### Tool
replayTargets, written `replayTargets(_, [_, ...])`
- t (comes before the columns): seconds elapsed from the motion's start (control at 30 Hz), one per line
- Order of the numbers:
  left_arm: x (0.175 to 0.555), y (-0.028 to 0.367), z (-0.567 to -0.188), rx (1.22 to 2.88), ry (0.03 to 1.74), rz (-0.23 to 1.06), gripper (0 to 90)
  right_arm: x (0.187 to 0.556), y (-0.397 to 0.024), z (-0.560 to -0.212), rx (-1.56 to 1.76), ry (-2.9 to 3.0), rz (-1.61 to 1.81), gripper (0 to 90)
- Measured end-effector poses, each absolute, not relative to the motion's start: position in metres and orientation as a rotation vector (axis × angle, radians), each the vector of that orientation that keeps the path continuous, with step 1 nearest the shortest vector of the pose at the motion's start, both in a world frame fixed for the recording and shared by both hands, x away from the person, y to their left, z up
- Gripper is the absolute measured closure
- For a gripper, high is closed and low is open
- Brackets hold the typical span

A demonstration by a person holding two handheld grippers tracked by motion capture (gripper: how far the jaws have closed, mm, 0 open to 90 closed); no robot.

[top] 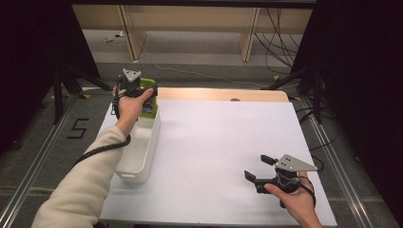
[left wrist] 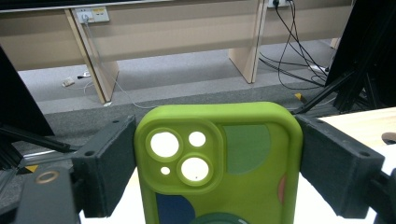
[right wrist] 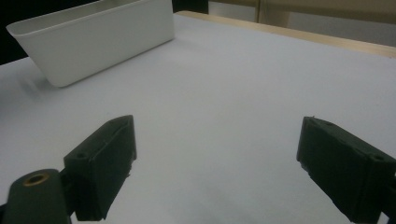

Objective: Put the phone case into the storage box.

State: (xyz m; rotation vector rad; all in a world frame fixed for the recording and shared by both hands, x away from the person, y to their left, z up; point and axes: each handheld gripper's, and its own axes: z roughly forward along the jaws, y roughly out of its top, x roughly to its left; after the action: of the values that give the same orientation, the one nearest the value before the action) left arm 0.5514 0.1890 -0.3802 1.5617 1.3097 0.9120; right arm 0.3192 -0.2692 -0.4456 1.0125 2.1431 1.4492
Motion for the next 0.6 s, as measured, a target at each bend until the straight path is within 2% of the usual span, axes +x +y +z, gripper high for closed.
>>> replayTargets(0.6, [0.5502, 0.1883, -0.3868, 1.572, 1.315, 0.907, 15.9, 0.3193, -0.2692, -0.4456, 1.014, 2.142, 1.451, 13.1])
